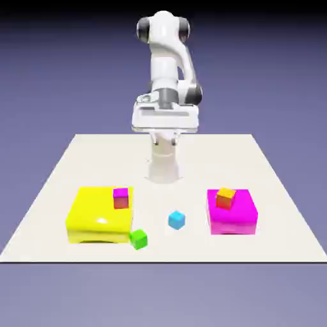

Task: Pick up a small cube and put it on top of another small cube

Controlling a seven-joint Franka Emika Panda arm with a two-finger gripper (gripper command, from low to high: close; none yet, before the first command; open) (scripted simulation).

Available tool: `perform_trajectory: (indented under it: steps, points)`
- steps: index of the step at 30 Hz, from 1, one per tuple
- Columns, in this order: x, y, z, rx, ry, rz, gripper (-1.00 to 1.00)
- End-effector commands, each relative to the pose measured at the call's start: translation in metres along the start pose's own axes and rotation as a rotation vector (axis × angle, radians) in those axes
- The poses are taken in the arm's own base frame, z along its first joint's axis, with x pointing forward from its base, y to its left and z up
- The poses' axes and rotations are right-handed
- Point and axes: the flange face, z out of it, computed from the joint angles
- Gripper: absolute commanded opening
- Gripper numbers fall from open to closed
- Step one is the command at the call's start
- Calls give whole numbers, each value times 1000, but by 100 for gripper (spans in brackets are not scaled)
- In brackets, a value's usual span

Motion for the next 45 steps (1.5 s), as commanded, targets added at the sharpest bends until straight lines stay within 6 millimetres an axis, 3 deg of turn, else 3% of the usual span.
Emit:
perform_trajectory:
  steps: [1,9,17,24,26,31,32,33,37,38,45]
  points:
    - [1,2,11,-22,-34,-16,0]
    - [-1,28,104,-199,-301,-164,0]
    - [-17,71,191,-377,-559,-334,0]
    - [-32,118,251,-537,-775,-493,0]
    - [-33,125,258,-559,-803,-515,0]
    - [-69,166,301,-559,-803,-515,0]
    - [-69,166,301,-559,-803,-515,-100]
    - [-69,166,301,-559,-803,-515,-100]
    - [-36,129,263,-559,-803,-515,-100]
    - [-40,113,255,-536,-814,-565,-100]
    - [-129,-20,186,-260,-891,-1229,-100]
